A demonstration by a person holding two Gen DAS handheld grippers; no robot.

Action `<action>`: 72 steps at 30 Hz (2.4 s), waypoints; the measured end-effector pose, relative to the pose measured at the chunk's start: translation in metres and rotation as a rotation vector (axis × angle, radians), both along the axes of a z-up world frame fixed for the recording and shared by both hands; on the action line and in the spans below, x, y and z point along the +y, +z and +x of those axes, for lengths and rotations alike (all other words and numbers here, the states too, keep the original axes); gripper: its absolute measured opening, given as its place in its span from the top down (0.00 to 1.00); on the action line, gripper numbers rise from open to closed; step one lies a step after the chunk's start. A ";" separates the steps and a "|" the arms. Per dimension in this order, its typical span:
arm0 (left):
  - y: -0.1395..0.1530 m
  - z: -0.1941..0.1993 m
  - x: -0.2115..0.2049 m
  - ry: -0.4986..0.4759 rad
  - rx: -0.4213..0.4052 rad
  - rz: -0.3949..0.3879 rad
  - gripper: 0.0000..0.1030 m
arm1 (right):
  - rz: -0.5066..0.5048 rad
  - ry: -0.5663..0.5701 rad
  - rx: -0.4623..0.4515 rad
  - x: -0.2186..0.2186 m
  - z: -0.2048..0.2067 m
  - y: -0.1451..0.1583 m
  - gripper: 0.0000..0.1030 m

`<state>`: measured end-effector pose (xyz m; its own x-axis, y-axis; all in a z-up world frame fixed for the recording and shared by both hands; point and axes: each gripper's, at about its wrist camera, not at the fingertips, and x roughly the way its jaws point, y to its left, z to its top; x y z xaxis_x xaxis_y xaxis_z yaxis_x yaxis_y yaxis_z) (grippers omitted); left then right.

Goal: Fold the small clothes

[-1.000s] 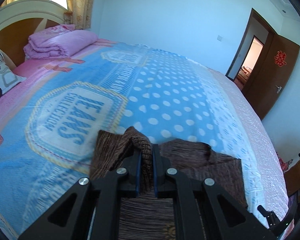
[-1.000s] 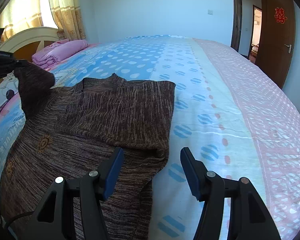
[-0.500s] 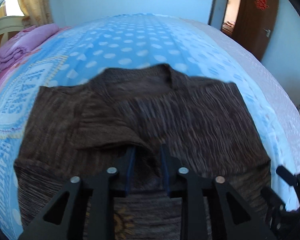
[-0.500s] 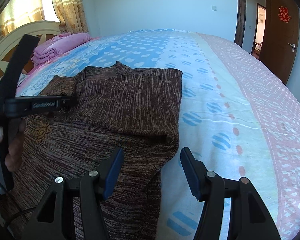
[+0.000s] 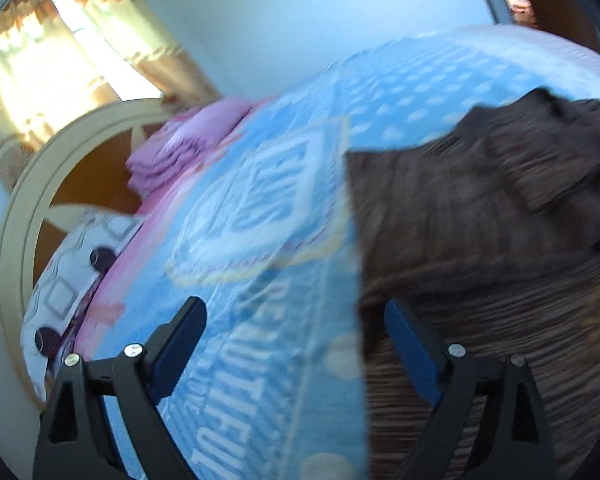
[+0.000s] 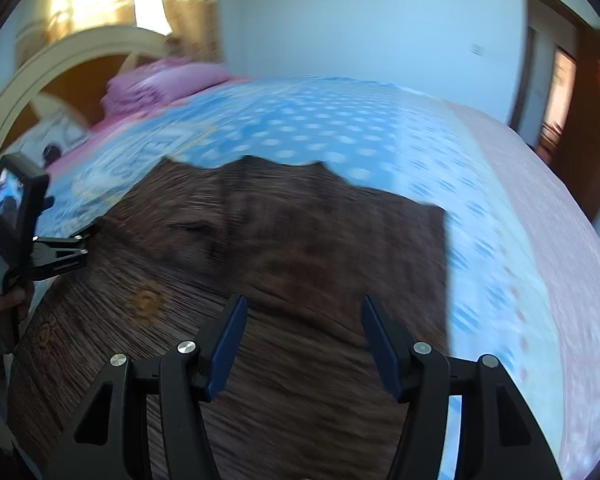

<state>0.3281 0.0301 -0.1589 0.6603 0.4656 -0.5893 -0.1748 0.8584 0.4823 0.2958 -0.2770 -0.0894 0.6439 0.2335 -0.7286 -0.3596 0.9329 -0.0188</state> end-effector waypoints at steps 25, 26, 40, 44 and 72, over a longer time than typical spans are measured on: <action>-0.001 -0.014 0.043 0.111 -0.029 -0.191 0.00 | 0.070 -0.165 0.107 0.003 0.080 -0.024 0.41; 0.007 -0.019 0.042 0.104 -0.053 -0.190 0.01 | 0.081 -0.142 0.107 0.003 0.071 -0.023 0.42; -0.018 0.076 0.003 0.035 0.058 0.046 0.00 | -0.092 -0.401 0.118 -0.104 0.066 -0.056 0.49; -0.018 0.056 0.017 0.059 0.036 0.035 0.00 | -0.102 -0.442 0.110 -0.125 0.059 -0.057 0.49; 0.022 0.005 0.037 0.003 -0.039 -0.164 0.00 | -0.114 -0.243 0.031 -0.076 0.045 -0.026 0.48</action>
